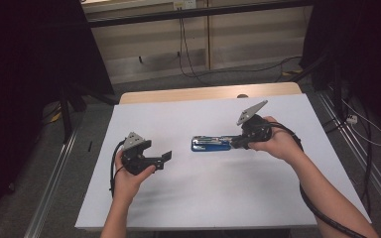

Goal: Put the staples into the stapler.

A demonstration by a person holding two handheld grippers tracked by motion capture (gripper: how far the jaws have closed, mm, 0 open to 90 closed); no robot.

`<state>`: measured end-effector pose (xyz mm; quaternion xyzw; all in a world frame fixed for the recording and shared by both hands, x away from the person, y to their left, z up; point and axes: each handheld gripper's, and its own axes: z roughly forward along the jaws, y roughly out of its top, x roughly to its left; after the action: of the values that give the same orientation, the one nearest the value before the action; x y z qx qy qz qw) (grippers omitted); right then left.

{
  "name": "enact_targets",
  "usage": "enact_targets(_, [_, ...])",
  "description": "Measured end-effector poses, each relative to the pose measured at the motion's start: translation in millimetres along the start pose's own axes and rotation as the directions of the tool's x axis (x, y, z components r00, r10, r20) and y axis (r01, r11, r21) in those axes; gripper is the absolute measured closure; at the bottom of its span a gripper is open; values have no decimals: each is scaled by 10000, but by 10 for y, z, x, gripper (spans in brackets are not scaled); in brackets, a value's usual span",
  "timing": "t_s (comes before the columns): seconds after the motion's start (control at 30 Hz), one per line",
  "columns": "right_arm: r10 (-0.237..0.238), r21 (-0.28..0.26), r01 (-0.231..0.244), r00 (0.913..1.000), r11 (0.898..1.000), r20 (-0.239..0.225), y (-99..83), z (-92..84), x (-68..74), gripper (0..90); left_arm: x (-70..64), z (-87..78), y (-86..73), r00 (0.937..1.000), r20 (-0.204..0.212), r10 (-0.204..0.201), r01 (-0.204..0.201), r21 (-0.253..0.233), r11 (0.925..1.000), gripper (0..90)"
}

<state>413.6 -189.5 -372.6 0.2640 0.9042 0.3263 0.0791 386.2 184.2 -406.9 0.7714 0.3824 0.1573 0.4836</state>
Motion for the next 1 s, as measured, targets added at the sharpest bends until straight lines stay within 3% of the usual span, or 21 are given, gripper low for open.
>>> enact_targets(0.37, [-300,-32,300,9994,9995,-155,138,96,-77,791,-12,17,-8,10000,-23,4,-4,111,9999,84])
enact_targets(0.67, [-397,177,403,9987,9990,-326,247,224,-139,791,-3,15,-10,10000,-16,-13,13,102,9999,84])
enact_targets(1.0, [-837,447,858,9954,9953,-473,418,331,-180,791,13,8,-17,10000,-79,-47,48,118,9999,83])
